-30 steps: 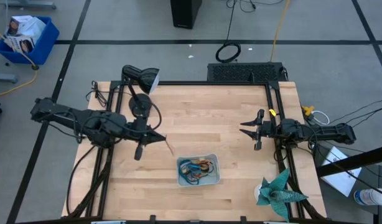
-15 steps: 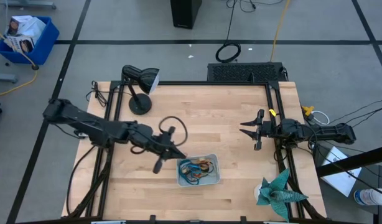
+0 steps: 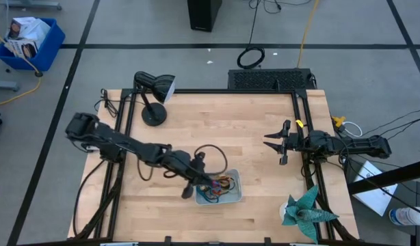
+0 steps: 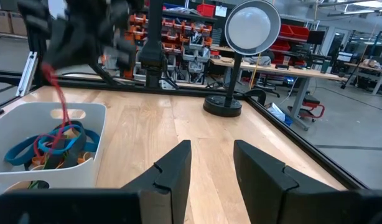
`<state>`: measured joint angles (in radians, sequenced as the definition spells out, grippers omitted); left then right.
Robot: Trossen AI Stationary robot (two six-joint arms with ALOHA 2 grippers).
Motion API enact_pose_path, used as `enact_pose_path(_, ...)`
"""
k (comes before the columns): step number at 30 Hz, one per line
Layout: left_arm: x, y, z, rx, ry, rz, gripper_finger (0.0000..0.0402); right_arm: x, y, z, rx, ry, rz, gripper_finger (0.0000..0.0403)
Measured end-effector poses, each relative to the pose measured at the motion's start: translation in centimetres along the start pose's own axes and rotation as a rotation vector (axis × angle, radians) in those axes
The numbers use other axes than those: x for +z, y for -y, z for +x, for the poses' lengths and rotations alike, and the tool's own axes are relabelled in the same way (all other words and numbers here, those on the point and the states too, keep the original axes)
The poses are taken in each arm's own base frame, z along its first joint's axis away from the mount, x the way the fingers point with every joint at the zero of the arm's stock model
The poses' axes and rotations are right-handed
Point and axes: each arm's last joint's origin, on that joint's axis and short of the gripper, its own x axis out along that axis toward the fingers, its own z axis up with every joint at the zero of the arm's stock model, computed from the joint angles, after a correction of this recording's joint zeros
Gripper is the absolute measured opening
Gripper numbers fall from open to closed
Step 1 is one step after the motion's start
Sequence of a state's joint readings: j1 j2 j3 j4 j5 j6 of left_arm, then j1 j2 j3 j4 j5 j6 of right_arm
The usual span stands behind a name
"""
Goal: Pick and place rubber bands into bin
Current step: Put the red rubber band into the gray bin
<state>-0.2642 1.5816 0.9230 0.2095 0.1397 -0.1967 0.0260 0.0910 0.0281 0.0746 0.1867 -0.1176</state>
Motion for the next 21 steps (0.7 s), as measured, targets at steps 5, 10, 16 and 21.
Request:
enact_pose_path(5, -2.6, -0.9, 2.5, 0.020, -0.102, -0.050, 0.0003, 0.0, 0.0, 0.0, -0.001, 0.003, 0.001, 0.0116)
enact_pose_path(10, -4.4, -1.4, 4.1, 0.023, -0.173, -0.104, 0.0013, 0.0, 0.0, 0.0, -0.001, 0.003, 0.001, 0.0116)
enact_pose_path(16, -4.9, -1.6, 4.4, 0.029, -0.190, -0.118, 0.0004, 0.0, 0.0, 0.0, -0.001, 0.003, 0.001, 0.0116)
enact_pose_path(21, -4.7, -1.5, 4.3, 0.030, -0.184, -0.125, 0.0028, 0.0, 0.0, 0.0, 0.000, 0.003, 0.001, 0.0116)
